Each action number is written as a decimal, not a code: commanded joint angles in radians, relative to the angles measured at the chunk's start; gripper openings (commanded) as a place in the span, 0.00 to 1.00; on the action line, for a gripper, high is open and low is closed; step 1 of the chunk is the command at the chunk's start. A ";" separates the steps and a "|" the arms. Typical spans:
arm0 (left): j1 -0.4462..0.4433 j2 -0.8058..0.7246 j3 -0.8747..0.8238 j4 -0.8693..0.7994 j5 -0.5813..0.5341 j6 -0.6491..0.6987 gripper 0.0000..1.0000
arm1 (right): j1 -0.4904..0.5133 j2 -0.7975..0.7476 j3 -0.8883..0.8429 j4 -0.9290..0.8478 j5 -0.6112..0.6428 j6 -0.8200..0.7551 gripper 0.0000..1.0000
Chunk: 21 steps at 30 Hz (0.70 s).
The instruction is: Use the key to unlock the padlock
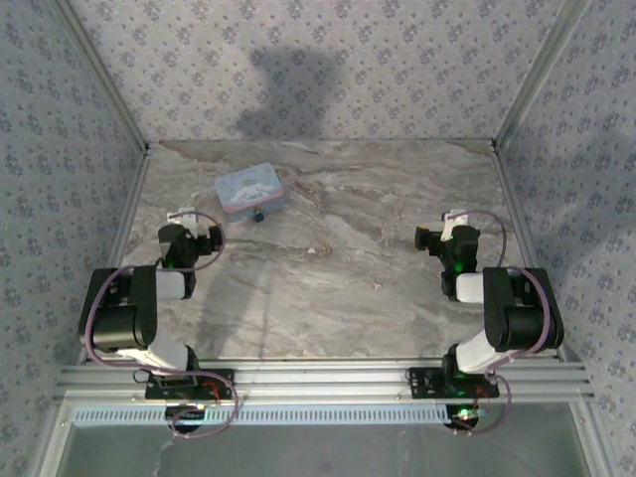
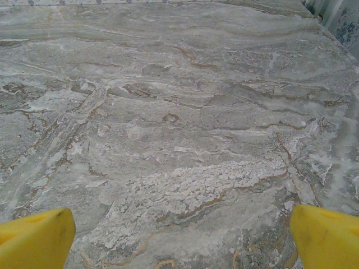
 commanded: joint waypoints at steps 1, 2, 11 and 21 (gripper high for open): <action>-0.007 -0.004 0.010 -0.001 0.015 -0.006 0.98 | 0.002 -0.003 0.008 0.019 0.014 -0.008 1.00; -0.006 -0.004 0.009 0.000 0.016 -0.006 0.98 | 0.003 -0.005 0.011 0.014 0.011 -0.008 1.00; -0.033 -0.180 0.026 -0.166 -0.037 0.008 0.98 | 0.015 -0.171 0.015 -0.144 0.034 -0.004 1.00; -0.190 -0.342 0.239 -0.552 -0.039 -0.283 0.98 | 0.200 -0.398 0.205 -0.698 -0.065 0.082 0.90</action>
